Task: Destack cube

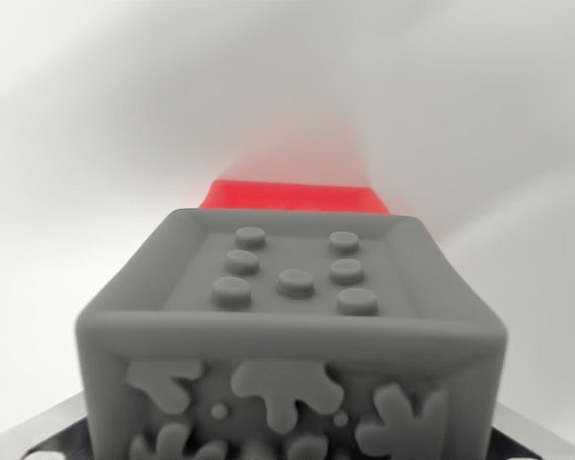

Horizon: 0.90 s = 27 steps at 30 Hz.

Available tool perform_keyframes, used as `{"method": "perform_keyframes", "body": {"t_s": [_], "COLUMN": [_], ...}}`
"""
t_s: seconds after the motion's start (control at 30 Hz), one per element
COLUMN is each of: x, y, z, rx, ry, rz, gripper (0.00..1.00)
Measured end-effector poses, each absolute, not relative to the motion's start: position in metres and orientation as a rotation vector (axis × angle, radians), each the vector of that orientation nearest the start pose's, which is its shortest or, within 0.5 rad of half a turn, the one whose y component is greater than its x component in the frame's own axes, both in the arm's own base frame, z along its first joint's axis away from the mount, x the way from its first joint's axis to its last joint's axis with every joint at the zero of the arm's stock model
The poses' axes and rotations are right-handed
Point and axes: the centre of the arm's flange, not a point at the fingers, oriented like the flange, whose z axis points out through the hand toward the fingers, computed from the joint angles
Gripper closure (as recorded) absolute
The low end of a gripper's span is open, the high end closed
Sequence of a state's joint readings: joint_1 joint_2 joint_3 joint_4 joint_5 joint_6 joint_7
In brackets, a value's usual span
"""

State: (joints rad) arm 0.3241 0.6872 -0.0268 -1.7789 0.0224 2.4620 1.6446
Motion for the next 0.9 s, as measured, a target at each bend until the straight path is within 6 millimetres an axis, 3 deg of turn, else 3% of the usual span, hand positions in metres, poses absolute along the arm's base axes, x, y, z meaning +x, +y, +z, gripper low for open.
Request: {"method": "perform_keyframes", "body": {"t_s": [0.9], "x": [0.628], "y": [0.194], "z": [0.181], "rx": [-2.445], "ry": [1.975], "rz": [-0.003], "gripper": [1.00]}}
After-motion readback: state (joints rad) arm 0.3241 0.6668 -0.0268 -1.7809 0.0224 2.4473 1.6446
